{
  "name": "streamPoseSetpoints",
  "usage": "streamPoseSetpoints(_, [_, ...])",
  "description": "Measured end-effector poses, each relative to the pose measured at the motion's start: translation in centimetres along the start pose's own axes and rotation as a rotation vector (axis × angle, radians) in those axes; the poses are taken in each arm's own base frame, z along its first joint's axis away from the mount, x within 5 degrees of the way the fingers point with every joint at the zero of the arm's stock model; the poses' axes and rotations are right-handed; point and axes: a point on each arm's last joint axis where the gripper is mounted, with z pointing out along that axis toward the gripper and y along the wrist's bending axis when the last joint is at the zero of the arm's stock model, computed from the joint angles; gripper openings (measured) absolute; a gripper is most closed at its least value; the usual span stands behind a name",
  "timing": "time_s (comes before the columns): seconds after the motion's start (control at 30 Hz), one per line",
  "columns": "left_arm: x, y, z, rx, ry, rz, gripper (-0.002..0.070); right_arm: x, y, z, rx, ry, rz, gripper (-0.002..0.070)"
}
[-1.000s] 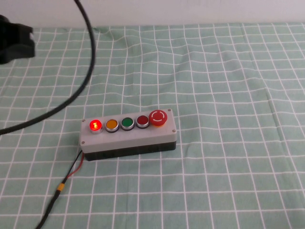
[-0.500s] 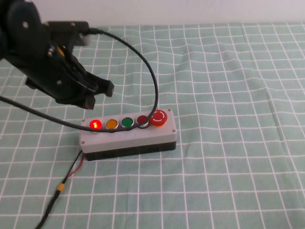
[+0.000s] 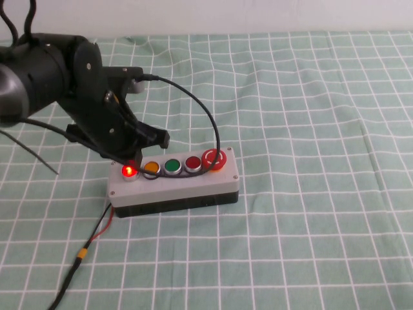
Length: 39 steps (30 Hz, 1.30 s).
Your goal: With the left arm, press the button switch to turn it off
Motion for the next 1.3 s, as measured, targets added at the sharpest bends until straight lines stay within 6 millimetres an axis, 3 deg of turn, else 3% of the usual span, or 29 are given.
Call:
streamPoseSetpoints(0.2, [-0.5, 0.1, 0.5, -0.010, -0.009, -0.016, -0.0003, 0.0, 0.0, 0.0, 0.000, 0.000, 0.000, -0.0016])
streamPoseSetpoints(0.33, [-0.9, 0.0, -0.9, -0.013, -0.040, -0.013, -0.0003, 0.0, 0.0, 0.0, 0.000, 0.000, 0.000, -0.0016])
streamPoseSetpoints(0.43, [-1.4, 0.0, -4.6, -0.026, -0.135, 0.004, -0.0003, 0.0, 0.0, 0.0, 0.000, 0.000, 0.000, -0.0016])
streamPoseSetpoints(0.6, [-0.5, -0.2, -15.2, -0.022, -0.426, 0.017, -0.0003, 0.0, 0.0, 0.0, 0.000, 0.000, 0.000, -0.0016])
streamPoseSetpoints(0.77, [4.7, -0.1, -24.8, -0.020, -0.673, 0.025, -0.0003, 0.0, 0.0, 0.0, 0.000, 0.000, 0.000, -0.0016])
streamPoseSetpoints(0.87, [8.3, 0.2, -28.8, -0.031, -0.768, 0.026, -0.0003, 0.0, 0.0, 0.0, 0.000, 0.000, 0.000, -0.0016])
streamPoseSetpoints(0.97, [12.4, 0.6, -31.5, -0.041, -0.849, 0.027, -0.0003, 0.0, 0.0, 0.0, 0.000, 0.000, 0.000, -0.0016])
streamPoseSetpoints(1.03, [15.5, 0.8, -32.3, -0.040, -0.890, 0.027, -0.0003, 0.0, 0.0, 0.0, 0.000, 0.000, 0.000, -0.0016])
streamPoseSetpoints(1.13, [19.6, 1.2, -31.9, -0.040, -0.916, 0.027, -0.0003, 0.0, 0.0, 0.0, 0.000, 0.000, 0.000, -0.0016])
streamPoseSetpoints(1.3, [25.3, 1.7, -29.0, -0.013, -0.966, -0.017, -0.0003, 0.0, 0.0, 0.0, 0.000, 0.000, 0.000, -0.0016])
